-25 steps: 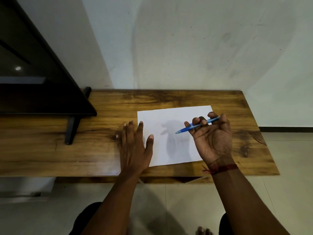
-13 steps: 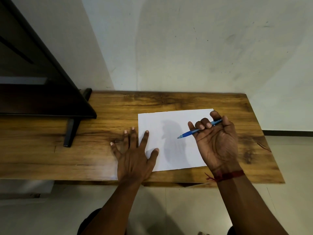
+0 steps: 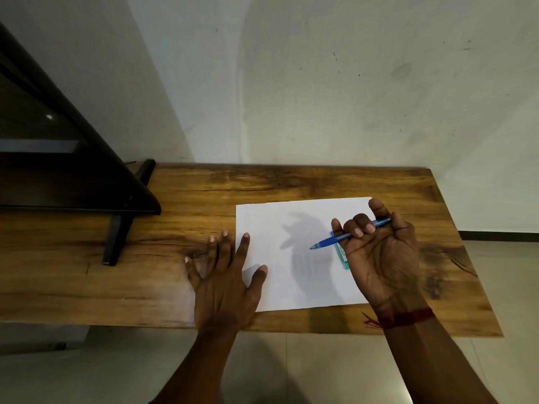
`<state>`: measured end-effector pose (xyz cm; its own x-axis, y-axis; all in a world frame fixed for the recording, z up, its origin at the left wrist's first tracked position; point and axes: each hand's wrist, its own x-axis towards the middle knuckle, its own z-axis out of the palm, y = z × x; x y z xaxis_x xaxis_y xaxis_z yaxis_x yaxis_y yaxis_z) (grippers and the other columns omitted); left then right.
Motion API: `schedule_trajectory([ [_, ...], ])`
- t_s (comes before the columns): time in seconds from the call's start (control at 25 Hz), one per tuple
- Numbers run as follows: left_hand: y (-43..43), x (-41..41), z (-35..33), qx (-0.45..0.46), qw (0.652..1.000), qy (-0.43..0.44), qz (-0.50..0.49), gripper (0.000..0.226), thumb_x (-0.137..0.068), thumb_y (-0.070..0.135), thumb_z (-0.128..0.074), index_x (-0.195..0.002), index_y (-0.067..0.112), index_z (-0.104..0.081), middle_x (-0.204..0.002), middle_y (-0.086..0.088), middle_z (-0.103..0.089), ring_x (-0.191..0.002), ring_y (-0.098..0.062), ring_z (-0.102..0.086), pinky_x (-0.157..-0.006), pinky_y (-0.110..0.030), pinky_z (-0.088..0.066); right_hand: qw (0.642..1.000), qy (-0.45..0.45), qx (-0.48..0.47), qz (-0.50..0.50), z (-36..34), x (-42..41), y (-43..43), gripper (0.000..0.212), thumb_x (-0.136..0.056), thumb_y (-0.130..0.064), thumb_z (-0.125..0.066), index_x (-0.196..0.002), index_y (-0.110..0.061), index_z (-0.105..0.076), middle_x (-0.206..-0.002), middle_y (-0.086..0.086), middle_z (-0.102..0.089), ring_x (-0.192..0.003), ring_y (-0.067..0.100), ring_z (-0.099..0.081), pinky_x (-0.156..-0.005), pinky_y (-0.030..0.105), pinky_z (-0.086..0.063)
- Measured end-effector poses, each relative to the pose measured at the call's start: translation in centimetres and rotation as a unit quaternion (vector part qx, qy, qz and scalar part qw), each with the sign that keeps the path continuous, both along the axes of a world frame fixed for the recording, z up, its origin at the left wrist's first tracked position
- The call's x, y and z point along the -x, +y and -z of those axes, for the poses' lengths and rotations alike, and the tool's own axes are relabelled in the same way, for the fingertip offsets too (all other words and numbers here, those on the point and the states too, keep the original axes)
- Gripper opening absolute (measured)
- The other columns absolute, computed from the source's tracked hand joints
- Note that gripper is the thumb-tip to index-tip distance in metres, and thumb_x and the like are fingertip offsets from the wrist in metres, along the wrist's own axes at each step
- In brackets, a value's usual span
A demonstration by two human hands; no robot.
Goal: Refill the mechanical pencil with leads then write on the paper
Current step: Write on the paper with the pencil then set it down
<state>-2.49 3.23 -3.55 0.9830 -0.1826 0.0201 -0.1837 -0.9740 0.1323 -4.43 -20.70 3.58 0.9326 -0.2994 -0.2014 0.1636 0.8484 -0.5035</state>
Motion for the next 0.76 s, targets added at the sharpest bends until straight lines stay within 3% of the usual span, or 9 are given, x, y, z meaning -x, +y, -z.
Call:
schedule_trajectory([
  [0.16, 0.06, -0.02, -0.07, -0.003, 1.0, 0.008, -0.001, 0.08, -0.083, 0.076, 0.0, -0.152, 0.038, -0.009, -0.163, 0.0, -0.01, -0.15, -0.025, -0.003, -0.115, -0.061, 0.009, 1.0, 0.001, 0.001, 0.002, 0.01, -0.38, -0.07, 0.043, -0.098, -0.04, -0.03, -0.11, -0.012, -0.061, -0.067, 0.0, -0.039, -0.062, 0.014, -0.041, -0.099, 0.044, -0.044],
  [0.32, -0.1, 0.09, -0.43, 0.003, 1.0, 0.012, -0.002, 0.082, -0.081, 0.078, -0.001, -0.152, 0.038, -0.013, -0.162, -0.001, -0.014, -0.15, -0.026, -0.008, -0.116, -0.063, 0.004, 1.0, -0.008, 0.006, 0.006, -0.37, -0.62, 0.14, 0.042, -0.098, -0.039, -0.031, -0.109, -0.012, -0.061, -0.065, -0.001, -0.041, -0.061, 0.014, -0.041, -0.094, 0.042, -0.045],
  [0.48, -0.14, 0.07, -0.33, -0.002, 1.0, 0.014, 0.0, 0.08, -0.082, 0.077, -0.007, -0.152, 0.038, -0.005, -0.163, -0.002, -0.014, -0.15, -0.027, -0.008, -0.115, -0.064, 0.0, 0.999, -0.001, 0.028, 0.021, -0.72, -0.57, 0.2, 0.041, -0.098, -0.037, -0.031, -0.102, -0.013, -0.064, -0.062, -0.001, -0.04, -0.058, 0.013, -0.039, -0.092, 0.041, -0.045],
  [0.76, -0.34, -0.07, -0.4, -0.032, 0.999, 0.017, 0.009, 0.077, -0.084, 0.074, -0.009, -0.152, 0.038, -0.012, -0.163, -0.007, -0.014, -0.149, -0.031, -0.009, -0.113, -0.067, -0.003, 0.999, -0.005, 0.031, 0.016, -0.92, -0.7, -0.04, 0.043, -0.097, -0.037, -0.03, -0.101, -0.011, -0.064, -0.063, -0.002, -0.039, -0.059, 0.014, -0.038, -0.09, 0.04, -0.045],
])
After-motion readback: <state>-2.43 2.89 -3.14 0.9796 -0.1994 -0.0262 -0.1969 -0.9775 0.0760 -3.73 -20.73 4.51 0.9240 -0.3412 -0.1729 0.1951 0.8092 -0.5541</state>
